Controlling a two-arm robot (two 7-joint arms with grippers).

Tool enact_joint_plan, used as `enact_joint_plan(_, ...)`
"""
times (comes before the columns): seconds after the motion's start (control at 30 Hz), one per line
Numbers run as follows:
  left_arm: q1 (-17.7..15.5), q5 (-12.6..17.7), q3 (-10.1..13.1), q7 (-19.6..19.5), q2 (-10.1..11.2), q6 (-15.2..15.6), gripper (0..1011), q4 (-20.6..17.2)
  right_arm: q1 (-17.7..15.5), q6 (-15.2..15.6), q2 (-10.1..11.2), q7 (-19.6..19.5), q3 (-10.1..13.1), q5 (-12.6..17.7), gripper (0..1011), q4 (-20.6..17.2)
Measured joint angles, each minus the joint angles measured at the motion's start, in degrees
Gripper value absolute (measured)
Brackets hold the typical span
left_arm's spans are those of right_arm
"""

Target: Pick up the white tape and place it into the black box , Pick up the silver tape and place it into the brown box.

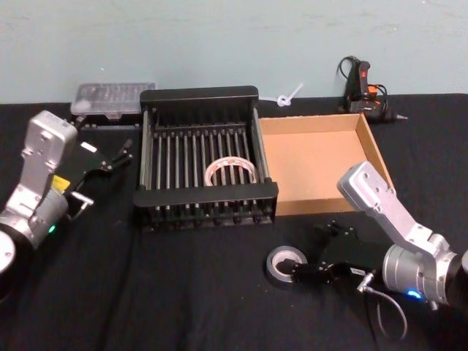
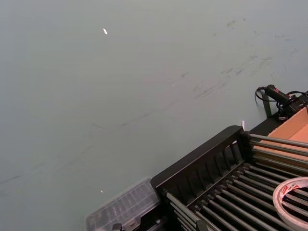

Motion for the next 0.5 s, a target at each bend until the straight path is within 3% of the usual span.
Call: enact_joint_plan(0.5, 0.0, 0.0, 0.0, 0.0, 0.0, 0.0, 1001, 0.0, 0.9, 0.4, -1.1, 0.2, -0.7, -0.7, 1003, 1.8)
